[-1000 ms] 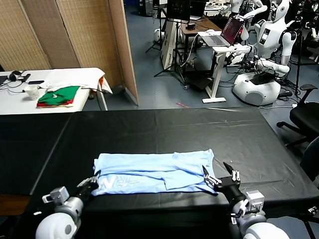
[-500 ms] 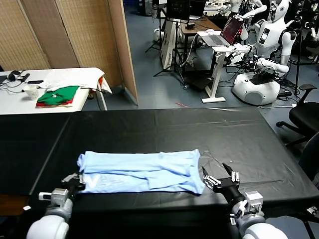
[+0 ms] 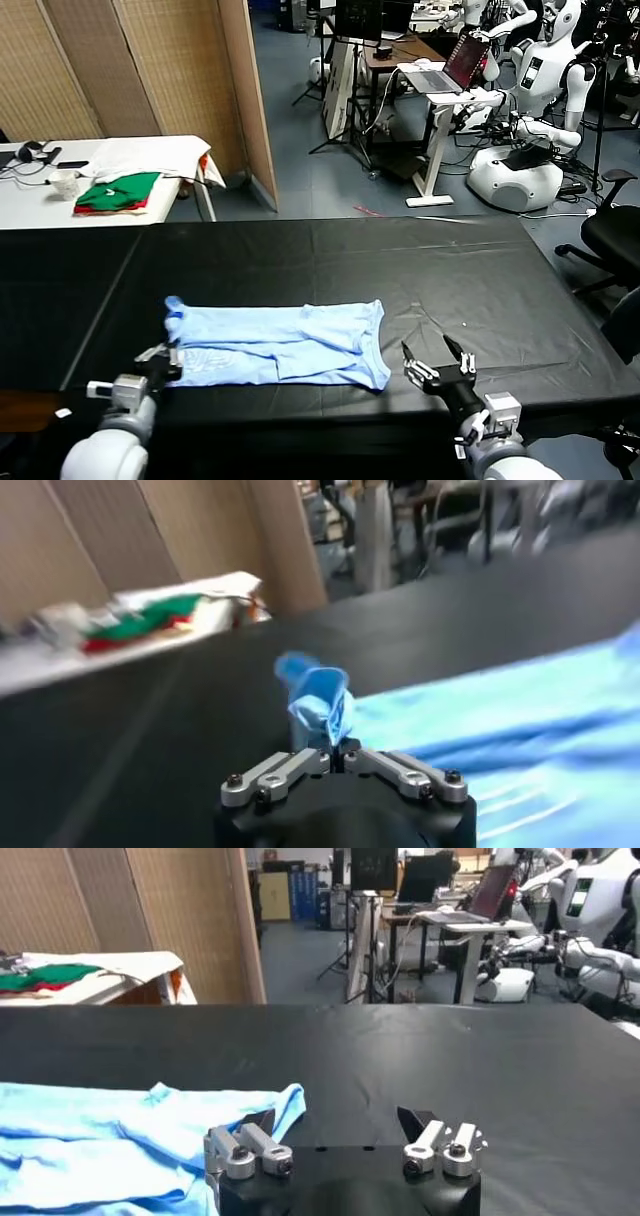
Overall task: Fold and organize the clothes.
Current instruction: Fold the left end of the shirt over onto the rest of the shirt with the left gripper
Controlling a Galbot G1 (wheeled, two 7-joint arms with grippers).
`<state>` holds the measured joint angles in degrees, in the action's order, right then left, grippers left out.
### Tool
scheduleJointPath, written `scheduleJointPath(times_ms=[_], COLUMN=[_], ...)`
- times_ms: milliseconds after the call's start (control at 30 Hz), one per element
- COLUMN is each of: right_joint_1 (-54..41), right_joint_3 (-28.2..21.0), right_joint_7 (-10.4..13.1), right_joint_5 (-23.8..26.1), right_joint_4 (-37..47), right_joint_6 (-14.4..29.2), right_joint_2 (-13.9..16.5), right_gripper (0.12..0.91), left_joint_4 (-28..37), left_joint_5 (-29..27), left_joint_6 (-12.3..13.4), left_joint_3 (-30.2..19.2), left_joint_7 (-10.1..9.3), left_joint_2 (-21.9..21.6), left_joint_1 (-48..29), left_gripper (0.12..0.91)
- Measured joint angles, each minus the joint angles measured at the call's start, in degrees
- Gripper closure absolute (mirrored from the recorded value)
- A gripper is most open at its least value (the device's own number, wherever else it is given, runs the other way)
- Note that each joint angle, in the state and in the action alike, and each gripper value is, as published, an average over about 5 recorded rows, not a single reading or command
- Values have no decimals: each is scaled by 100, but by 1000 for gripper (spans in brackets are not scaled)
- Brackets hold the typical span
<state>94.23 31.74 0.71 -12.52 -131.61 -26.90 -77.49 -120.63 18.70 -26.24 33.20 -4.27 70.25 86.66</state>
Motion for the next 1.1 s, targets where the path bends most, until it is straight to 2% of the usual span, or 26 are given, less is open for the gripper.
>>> scheduleJointPath(times_ms=[200,433,767,1100], right_joint_1=[76,90,135,181], right_joint_3=[-6,-33,-17,-27], right_joint_7=[-2,-2,-57,-63], right_joint_5=[198,320,403,469], right_joint_4=[-5,69,155,182], right_joint_6=[58,244,340,363], right_joint_2=[-123,-229,-293,-342], right_gripper=[118,118,118,118], left_joint_4=[-273,-257,45,417], left_joint_5=[935,1592,1834,1762], left_joint_6=[-80,-47,79,135], left_joint_3=[-626,-1363,-2204,-2500], left_joint_7=[-92,-111,-8,30], left_joint_2=[238,384,565,726], left_joint_1=[-249,-545,-957,-1301], left_gripper=[855,855,855,855])
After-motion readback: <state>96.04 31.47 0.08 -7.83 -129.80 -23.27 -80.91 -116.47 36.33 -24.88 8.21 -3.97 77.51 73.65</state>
